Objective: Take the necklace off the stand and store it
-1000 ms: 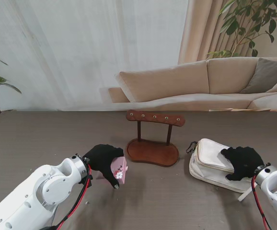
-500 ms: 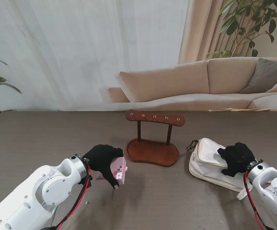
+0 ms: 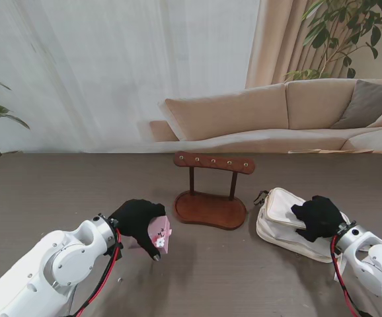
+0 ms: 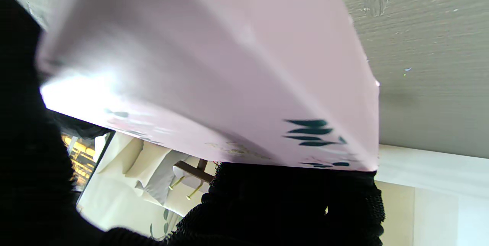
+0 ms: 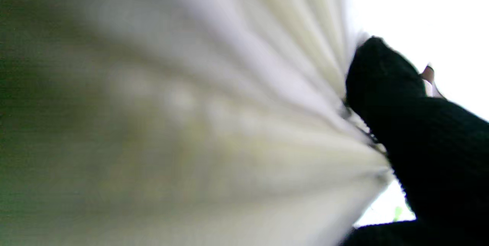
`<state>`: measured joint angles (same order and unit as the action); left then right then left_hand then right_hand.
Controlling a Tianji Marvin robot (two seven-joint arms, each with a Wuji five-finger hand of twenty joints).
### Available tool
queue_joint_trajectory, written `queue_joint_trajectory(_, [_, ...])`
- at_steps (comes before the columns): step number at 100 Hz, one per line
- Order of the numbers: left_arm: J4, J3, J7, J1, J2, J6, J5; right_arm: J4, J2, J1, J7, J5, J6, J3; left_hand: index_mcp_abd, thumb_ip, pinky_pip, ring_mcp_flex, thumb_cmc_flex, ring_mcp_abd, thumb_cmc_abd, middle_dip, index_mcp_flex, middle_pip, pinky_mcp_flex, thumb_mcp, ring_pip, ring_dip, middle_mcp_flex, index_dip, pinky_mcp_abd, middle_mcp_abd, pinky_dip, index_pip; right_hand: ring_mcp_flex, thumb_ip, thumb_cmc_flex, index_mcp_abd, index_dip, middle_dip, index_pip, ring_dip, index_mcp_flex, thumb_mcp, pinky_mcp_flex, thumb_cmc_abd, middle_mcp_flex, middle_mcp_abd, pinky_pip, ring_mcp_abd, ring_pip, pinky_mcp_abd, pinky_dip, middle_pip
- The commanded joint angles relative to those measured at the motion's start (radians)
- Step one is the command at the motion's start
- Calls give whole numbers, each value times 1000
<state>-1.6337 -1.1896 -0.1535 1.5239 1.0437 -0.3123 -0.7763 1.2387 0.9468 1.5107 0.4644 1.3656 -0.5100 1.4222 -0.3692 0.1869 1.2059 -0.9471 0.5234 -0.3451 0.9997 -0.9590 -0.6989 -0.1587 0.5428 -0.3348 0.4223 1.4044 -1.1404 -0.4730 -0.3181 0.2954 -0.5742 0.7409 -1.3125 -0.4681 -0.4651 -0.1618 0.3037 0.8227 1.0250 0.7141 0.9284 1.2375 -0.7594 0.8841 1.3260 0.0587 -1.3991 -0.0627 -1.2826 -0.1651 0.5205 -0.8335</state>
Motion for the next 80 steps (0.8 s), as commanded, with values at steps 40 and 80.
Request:
queue_joint_trajectory(40, [-12,-17,-8,8,1,-2,-12,101,53,85,-116,-120,-140,35,173,-7,18,-66,456,-12,-184,-51,-75,-138,1,-630,160,39,-119,-95,37,-141,-16,671,-6,117,-172,455,86,33,209,8,107,246,-205,-143,58,-79,-17,95,13,15,59,6])
queue_joint_trajectory(80, [-23,-46,-6,29,0,-8,-23,152,76,117,-147,-200,-183,4,174,-7,18,-65,457,-11,-183,-50,-75,-138,1,-631,160,39,-120,-95,37,-142,-16,670,-6,113,-176,443,75,32,209,9,104,249,-201,-135,58,-73,-7,81,19,13,74,11])
